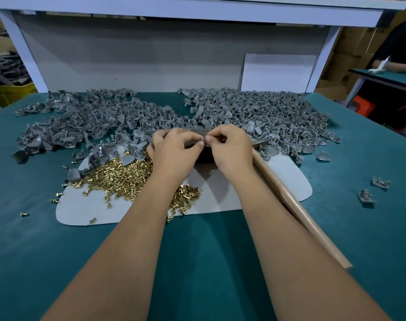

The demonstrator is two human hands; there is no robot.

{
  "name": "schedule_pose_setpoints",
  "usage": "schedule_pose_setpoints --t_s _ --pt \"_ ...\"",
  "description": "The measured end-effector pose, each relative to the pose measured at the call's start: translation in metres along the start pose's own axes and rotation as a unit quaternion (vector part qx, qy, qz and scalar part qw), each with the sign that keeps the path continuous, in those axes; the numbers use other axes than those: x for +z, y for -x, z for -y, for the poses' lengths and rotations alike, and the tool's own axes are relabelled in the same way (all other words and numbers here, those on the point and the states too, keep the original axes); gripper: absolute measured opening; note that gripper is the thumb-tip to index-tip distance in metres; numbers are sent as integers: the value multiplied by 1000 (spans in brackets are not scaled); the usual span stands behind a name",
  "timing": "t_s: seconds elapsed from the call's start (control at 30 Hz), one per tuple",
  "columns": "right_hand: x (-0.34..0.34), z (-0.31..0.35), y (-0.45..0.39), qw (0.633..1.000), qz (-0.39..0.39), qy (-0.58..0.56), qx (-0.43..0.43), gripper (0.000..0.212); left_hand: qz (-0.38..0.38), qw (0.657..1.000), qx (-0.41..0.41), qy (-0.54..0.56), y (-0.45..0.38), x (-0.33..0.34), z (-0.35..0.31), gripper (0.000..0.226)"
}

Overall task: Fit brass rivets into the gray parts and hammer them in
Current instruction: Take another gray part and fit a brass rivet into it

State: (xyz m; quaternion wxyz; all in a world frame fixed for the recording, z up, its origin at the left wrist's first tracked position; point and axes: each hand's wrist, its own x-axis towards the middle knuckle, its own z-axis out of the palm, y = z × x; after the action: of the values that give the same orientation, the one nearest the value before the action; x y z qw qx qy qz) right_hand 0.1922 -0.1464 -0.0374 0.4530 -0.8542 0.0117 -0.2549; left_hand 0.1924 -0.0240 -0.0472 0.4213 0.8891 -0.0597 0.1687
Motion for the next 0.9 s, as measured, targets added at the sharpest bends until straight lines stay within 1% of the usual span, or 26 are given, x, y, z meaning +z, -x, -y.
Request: schedule_pose_setpoints --t_s 0.07,0.2,0.33,0.43,0.5,0.57,0.67,0.9 --pt "1 0 1 1000 -13 -16 1 8 -3 1000 -3 8 1 1 -1 8" --pt "2 1 3 1000 -22 -10 -12 7 -5 1000 -11 5 1 2 -2 11" --pt "1 1 3 999 -7 23 -26 8 -4 1000 -14 5 0 2 -1 13" --pt "-3 3 4 1000 8 12 -19 9 -2 1000 -12 4 0 1 0 11" --pt "-5 3 4 1000 10 -16 2 15 -1 1000 -12 4 -1 1 0 9" --pt "-6 4 5 997 2 -72 40 20 0 1000 -13 7 -1 2 1 8" --pt "-8 3 2 991 -4 -115 71 20 0 1000 -13 8 -1 2 2 6" --pt "-6 -4 2 998 28 -54 18 10 1 1000 -12 25 1 -1 0 8"
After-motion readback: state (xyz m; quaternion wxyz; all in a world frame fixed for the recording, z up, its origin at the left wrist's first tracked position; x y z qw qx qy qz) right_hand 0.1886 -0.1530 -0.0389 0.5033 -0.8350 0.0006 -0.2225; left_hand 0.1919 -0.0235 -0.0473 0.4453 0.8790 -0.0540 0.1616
